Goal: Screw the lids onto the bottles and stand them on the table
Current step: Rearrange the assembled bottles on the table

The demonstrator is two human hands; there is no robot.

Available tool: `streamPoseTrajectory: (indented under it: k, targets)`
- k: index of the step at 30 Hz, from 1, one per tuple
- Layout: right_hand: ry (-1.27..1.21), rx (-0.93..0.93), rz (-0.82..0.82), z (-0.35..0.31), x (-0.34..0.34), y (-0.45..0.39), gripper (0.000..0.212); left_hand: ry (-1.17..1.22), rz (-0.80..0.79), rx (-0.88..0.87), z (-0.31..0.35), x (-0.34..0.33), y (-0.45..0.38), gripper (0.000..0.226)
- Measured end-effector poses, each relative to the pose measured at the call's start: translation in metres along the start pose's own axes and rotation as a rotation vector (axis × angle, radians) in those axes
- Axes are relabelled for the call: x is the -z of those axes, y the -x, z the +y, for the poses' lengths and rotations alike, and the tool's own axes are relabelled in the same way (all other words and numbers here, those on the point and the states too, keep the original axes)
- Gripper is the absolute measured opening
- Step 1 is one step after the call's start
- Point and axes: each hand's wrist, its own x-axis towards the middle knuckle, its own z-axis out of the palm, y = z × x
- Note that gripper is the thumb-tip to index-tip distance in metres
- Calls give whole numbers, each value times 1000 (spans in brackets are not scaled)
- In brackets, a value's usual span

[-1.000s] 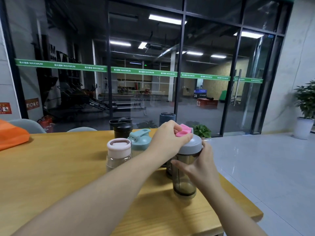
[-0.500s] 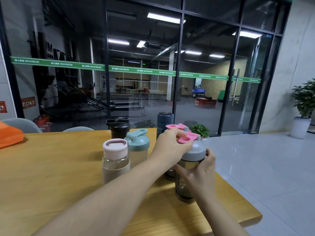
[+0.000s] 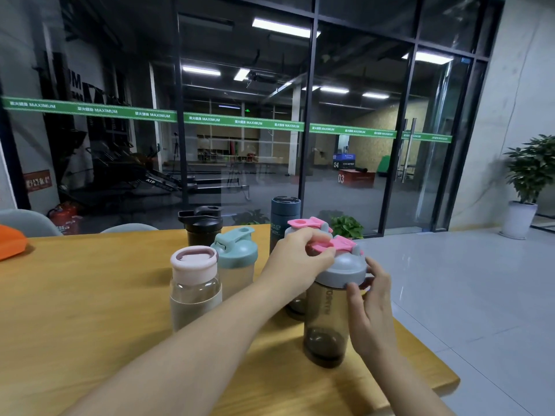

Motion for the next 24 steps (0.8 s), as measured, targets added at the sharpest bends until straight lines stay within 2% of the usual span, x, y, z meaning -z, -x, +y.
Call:
streamPoseTrajectory:
  k: [3,8,11,13,15,16,21,24]
  targets:
    - [-46,21,26,-11,3,-19,34,48,-25,18,-6,2,-3,23]
    - [0,42,93,-31,11,-52,27,41,-79,42,-11,5,-2,36]
    - [53,54,52,-45,13,-71,8,82,-44,-14,-11,6,-2,30]
    - [101,42,-34,-55,11,-84,10,91,118,-70,-16,8,-10,21]
    - [153,-4,-158,-66,8,-99,8,-69,271,-85,-25,13,-23,20]
    - [194,-22,-224,-71,5,-107,9,-162,286,-73,-30,16,-30,22]
    - [407,-35,-587,-89,-15,-146,29,-401,95,-8,-46,26,-59,30]
    - [535,-58,-833,-91,-28,-161,35,-447,138,-2,-44,38,-65,29]
